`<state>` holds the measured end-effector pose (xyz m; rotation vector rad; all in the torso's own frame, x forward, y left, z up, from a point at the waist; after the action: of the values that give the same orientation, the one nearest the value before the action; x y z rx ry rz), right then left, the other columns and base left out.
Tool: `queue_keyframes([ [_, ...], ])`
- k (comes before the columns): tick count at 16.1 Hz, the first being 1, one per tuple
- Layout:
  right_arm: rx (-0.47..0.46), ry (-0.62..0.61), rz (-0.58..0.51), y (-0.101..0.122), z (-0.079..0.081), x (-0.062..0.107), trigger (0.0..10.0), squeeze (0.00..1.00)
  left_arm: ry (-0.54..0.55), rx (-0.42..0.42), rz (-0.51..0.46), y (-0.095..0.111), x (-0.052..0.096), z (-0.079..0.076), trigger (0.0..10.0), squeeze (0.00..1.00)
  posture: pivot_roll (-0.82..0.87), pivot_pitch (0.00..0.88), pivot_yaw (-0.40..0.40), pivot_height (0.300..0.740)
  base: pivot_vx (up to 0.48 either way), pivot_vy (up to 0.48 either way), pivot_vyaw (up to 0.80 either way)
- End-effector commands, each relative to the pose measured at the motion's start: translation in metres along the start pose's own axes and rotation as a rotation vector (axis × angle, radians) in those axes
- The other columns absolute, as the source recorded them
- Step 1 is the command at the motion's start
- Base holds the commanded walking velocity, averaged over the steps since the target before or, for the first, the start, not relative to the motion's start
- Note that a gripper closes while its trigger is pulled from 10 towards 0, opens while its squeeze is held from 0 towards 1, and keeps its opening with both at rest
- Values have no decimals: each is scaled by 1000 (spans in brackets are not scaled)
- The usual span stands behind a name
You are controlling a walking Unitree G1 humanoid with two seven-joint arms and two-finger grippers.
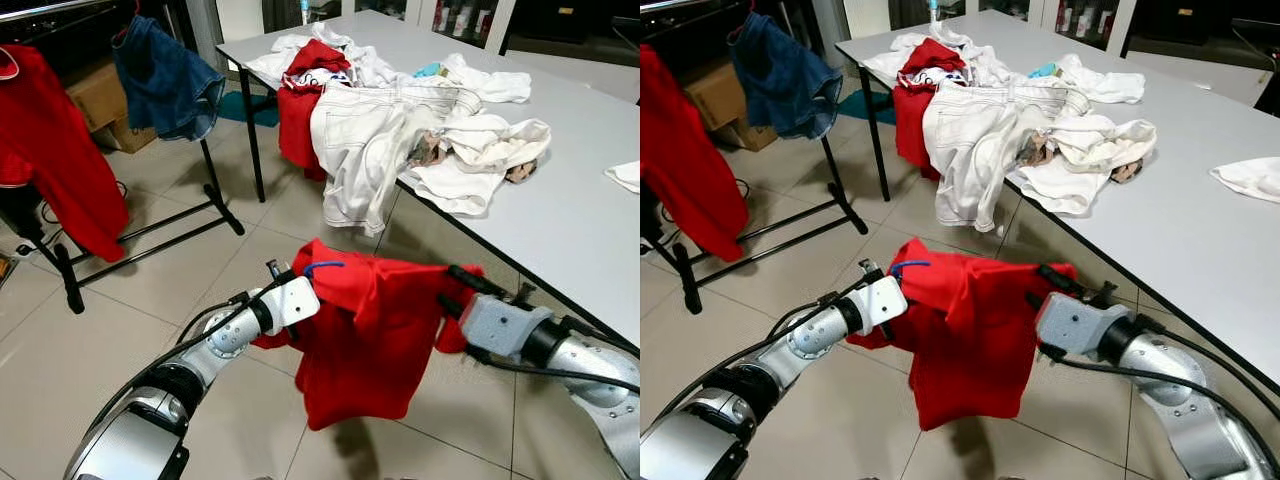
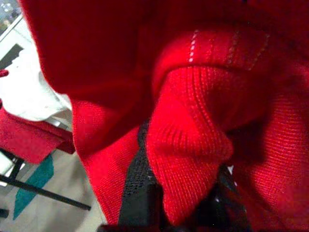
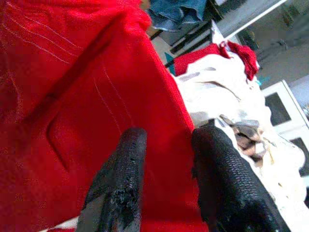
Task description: Hang hanger
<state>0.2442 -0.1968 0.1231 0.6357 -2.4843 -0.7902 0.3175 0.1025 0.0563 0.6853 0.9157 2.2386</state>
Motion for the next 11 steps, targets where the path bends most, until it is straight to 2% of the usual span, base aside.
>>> queue_keyframes([
  [1, 13, 2, -1, -1, 0, -1, 10000, 0, -17, -19, -18, 2, 1, -1, 10000, 0, -160, 0, 55, 740, 0, 0, 0],
  [2, 0, -6, 0, -2, 0, -1, 10000, 0, -16, -18, -19, 2, 0, -1, 10000, 0, -160, 0, 55, 740, 0, 0, 0],
  [3, -72, -39, 2, -2, -2, -3, 10000, 4, -4, -6, -15, 2, -1, 0, 10000, 0, -161, 0, 55, 740, 0, 0, 0],
  [4, -142, -65, 28, -4, 0, -6, 10000, 0, 48, 83, -17, 3, -3, 4, 10000, 0, -159, 0, 54, 740, 0, 0, 0],
  [5, -112, -66, 49, -6, 4, -8, 10000, 0, 58, 107, -25, 4, -4, 5, 10000, 0, -160, 0, 55, 740, 0, 0, 0],
  [7, -58, -80, 60, -5, 9, -12, 10000, 0, 21, 69, -34, 5, -4, -1, 10000, 0, -164, 0, 57, 740, 0, 0, 0],
  [10, -3, -70, 70, -4, 6, -13, 10000, 0, 1, 47, -31, 4, -3, -4, 10000, 0, -164, 0, 57, 740, 0, 0, 0],
  [11, 52, -45, 78, -4, 4, -13, 10000, 0, -3, 44, -28, 4, -3, -4, 10000, 0, -163, 0, 56, 740, 0, 0, 0],
])
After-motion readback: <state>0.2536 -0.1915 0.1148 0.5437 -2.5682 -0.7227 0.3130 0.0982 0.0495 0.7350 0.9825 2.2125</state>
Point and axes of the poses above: a point about 5 cm out from each wrist's last joint towards the gripper, its own x axis pointing back from the gripper into the wrist, its own y axis along the axis of the wrist's last joint, z = x × y, the point moved 1 cm from there along -x, pointing out of the wrist towards the gripper, and after that the axes turned 1 degree about -x, right-handed, at the moved point
